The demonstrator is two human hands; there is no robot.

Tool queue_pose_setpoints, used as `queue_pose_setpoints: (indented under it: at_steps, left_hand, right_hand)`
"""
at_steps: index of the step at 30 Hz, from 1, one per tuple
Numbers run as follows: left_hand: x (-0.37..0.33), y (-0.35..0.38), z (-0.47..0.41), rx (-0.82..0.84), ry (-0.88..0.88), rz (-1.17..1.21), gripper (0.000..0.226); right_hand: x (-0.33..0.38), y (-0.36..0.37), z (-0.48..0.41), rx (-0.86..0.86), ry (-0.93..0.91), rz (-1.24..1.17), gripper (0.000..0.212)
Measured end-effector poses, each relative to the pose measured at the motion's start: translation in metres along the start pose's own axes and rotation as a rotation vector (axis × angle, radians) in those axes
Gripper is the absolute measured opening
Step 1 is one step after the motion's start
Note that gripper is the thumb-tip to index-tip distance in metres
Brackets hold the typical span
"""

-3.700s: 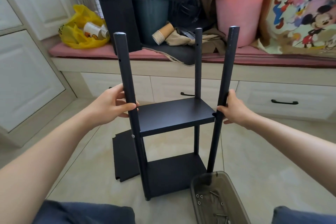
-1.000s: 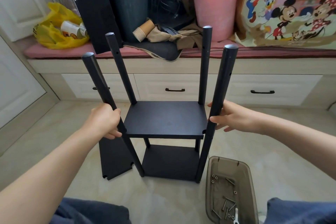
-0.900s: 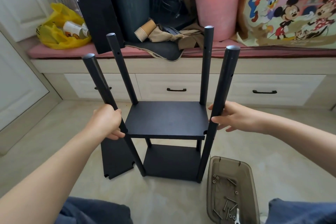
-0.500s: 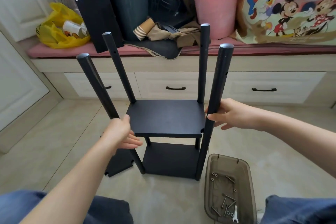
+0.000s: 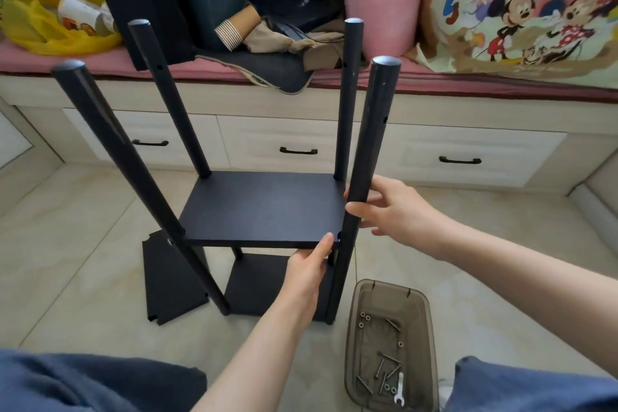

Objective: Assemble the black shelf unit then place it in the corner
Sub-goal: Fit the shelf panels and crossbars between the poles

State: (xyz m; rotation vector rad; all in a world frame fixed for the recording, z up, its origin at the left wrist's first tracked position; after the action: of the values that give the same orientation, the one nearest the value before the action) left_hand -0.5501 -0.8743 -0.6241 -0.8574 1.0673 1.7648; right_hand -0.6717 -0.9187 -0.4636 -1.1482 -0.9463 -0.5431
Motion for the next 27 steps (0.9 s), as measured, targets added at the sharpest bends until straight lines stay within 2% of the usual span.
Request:
queue_pose_setpoints:
  at_steps: [4, 9, 14, 18, 22, 27]
  left_hand:
    - [0.004, -0.002, -0.002, 0.026, 0.054, -0.042, 0.034]
    - [0.004, -0.003, -0.007, 0.030, 0.101, -0.100, 0.028]
    - [0.006, 0.000, -0.004, 0.110, 0.083, -0.072, 0.042]
    - [0.009, -0.007, 0.001, 0.091, 0.092, -0.016, 0.048]
    - [0.013, -0.015, 0.006, 0.047, 0.105, 0.063, 0.050]
    - [0.012, -0.021, 0.009, 0.018, 0.104, 0.168, 0.045]
  right_hand:
    - [0.004, 0.007, -0.001, -0.057, -0.063, 0.000, 0.027]
    - [0.003, 0.007, 0.002, -0.052, -0.092, -0.022, 0.029]
    - [0.004, 0.011, 0.009, -0.058, -0.119, -0.034, 0.033]
    - [0.008, 0.018, 0.012, -0.054, -0.132, -0.042, 0.028]
    - [0.011, 0.026, 0.011, -0.048, -0.136, -0.021, 0.013]
    - [0.013, 0.031, 0.010, -0.035, -0.122, -0.022, 0.014]
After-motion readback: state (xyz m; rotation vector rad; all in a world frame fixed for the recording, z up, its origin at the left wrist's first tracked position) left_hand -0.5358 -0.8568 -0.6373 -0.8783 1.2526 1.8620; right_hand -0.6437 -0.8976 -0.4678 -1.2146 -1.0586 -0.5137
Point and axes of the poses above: each hand's wrist, its own z-axis away from the middle knuckle, its own y-axis out of the palm, x = y × z, the point moved 9 cm from there along -z, towards the middle knuckle, and after that the axes turned 1 degree about y, right-handed, at the moved point
